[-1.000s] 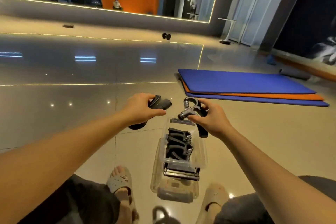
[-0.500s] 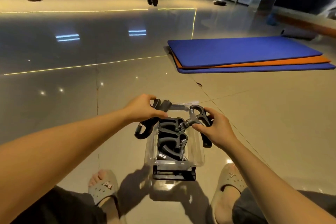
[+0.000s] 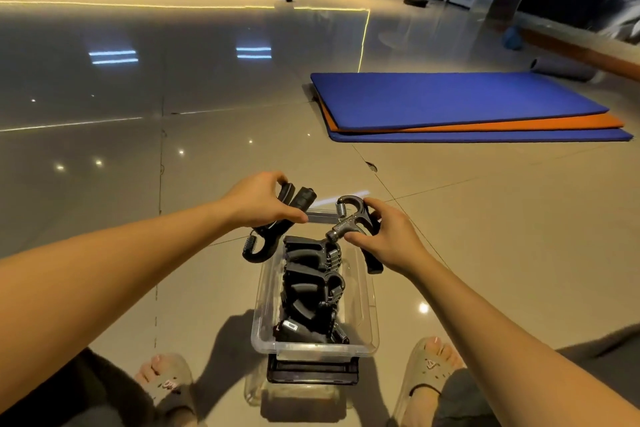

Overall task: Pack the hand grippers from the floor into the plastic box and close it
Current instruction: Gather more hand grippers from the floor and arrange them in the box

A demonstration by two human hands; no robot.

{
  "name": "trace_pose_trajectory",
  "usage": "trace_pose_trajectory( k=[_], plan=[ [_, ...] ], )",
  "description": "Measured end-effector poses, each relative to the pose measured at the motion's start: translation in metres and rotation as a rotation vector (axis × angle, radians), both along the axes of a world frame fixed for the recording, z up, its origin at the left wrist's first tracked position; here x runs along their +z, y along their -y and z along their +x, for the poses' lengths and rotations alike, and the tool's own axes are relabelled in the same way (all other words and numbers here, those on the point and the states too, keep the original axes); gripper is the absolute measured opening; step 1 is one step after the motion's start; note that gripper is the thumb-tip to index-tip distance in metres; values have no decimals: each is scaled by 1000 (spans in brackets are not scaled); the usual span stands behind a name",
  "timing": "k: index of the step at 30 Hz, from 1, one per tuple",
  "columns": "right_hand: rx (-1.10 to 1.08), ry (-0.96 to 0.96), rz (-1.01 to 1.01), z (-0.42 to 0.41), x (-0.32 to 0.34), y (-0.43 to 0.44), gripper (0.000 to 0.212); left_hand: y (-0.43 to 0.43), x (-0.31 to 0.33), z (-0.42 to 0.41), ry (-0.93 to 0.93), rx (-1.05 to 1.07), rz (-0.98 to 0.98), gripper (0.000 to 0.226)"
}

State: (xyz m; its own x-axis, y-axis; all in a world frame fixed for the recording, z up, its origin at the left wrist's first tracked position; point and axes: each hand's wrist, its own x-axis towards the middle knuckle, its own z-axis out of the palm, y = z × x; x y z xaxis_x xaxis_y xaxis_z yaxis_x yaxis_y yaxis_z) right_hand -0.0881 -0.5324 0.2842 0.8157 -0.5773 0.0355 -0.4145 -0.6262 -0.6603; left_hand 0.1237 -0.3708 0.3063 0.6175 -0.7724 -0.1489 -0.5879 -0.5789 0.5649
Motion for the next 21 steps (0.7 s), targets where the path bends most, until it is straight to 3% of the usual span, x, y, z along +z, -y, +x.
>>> trace_pose_trajectory(
  k=[5, 10, 16, 21],
  plan=[
    [-26, -14, 86, 27, -49, 0, 67, -4, -38, 14, -99, 80, 15, 94],
    [-58, -88, 125, 39, -80, 1, 78, -9, -72, 19, -271, 226, -11, 87],
    [-46, -92, 237, 43, -82, 18, 87, 1, -78, 25, -288, 223, -35, 79],
    [95, -30, 374, 49, -58, 25, 45, 25, -67, 31, -203, 277, -113, 94]
  ],
)
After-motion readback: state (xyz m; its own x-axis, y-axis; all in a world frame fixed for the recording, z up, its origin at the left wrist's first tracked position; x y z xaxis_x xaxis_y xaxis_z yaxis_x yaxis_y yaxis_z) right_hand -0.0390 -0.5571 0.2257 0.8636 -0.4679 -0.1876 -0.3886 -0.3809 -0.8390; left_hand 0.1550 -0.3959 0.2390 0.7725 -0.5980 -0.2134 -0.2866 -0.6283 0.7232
